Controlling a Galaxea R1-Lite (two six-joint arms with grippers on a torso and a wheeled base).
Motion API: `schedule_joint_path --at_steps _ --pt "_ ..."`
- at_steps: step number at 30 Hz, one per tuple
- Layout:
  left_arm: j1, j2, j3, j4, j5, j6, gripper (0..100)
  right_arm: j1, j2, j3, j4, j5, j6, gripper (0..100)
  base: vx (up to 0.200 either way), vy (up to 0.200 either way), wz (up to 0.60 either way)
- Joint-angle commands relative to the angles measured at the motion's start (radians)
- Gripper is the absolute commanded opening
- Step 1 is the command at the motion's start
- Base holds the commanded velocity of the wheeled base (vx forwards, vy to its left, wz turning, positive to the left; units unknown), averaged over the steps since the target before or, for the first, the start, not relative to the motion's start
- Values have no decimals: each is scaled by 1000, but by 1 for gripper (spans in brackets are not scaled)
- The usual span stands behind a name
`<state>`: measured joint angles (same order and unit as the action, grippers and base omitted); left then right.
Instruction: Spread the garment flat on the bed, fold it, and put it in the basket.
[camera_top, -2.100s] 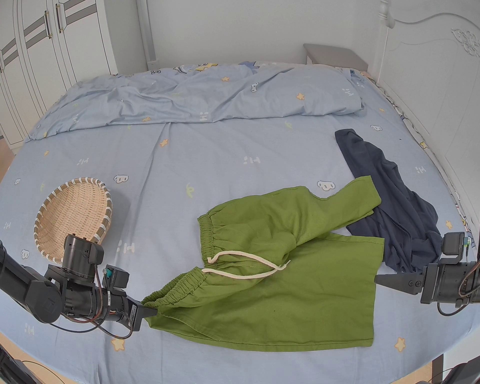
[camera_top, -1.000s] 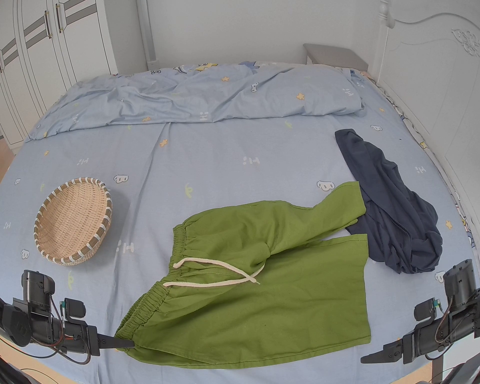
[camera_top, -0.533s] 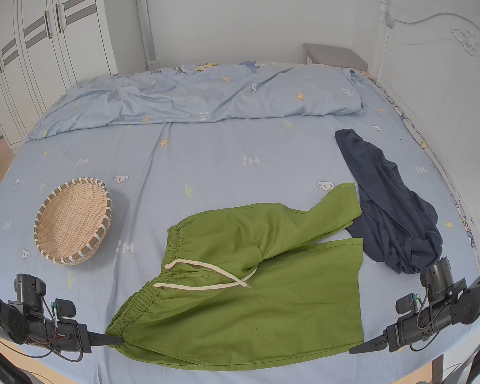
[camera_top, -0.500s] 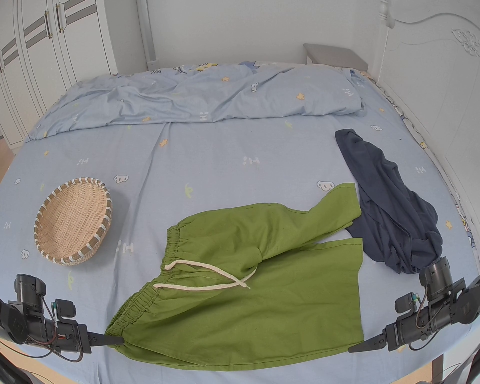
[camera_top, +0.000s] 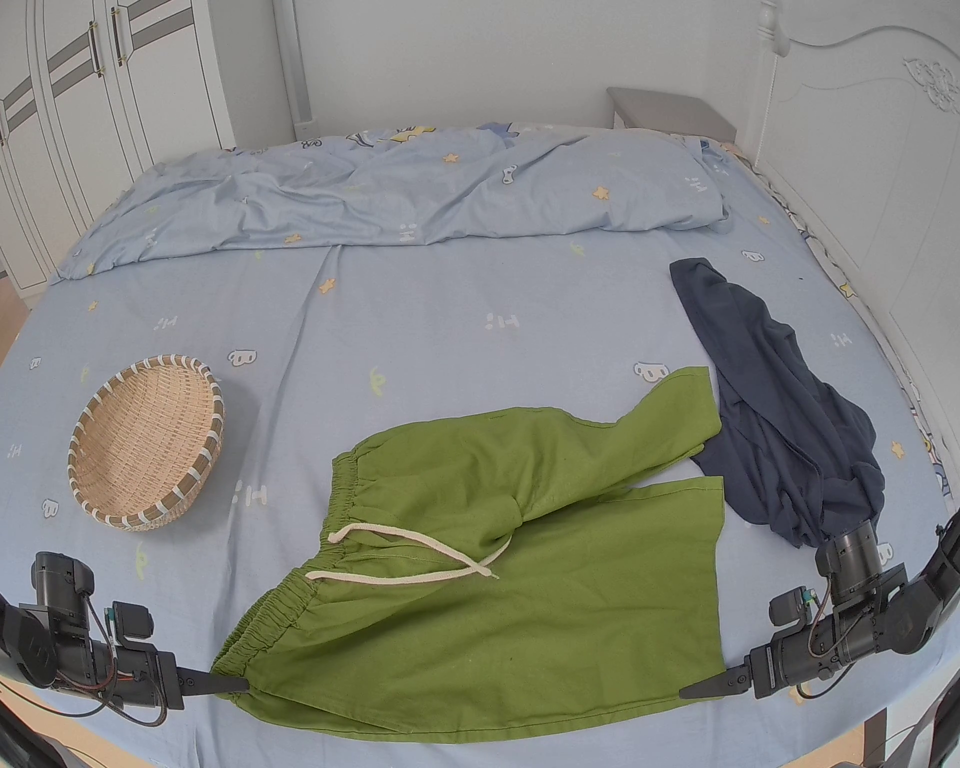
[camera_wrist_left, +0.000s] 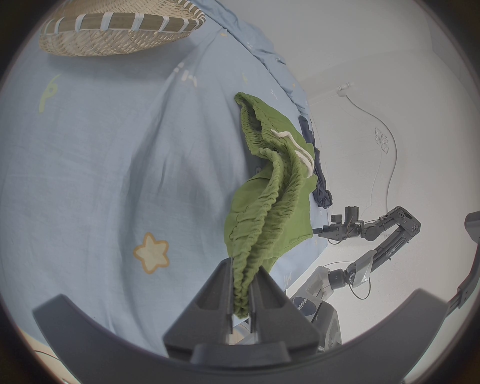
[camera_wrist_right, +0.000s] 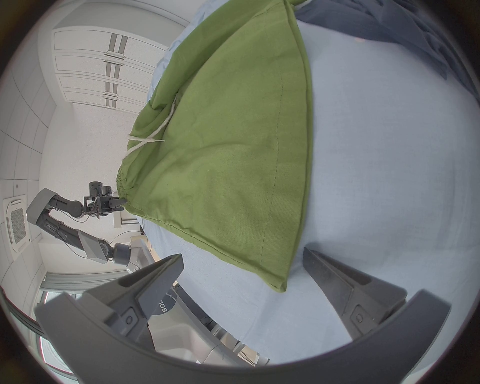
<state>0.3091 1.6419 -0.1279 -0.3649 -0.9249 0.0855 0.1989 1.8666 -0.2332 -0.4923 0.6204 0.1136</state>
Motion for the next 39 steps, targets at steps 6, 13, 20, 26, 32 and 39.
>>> schedule_joint_path --at_steps 6,13,20,26,32,39 --pt "1 3 -1 0 -2 2 0 13 23 22 -29 47 0 100 0 0 0" --pt "-4 6 -1 0 -2 2 0 4 69 98 -229 78 4 0 0 0 0" --pt "1 9 -6 1 0 0 0 -3 74 101 -235 78 8 0 0 0 0" --pt "5 24 7 15 17 -1 0 -39 20 167 -235 71 6 0 0 0 0" --pt "-13 39 2 55 120 0 0 -49 -63 233 -219 44 6 0 0 0 0" --pt "-64 139 19 78 328 83 0 -53 -104 233 -107 -7 3 0 0 0 0"
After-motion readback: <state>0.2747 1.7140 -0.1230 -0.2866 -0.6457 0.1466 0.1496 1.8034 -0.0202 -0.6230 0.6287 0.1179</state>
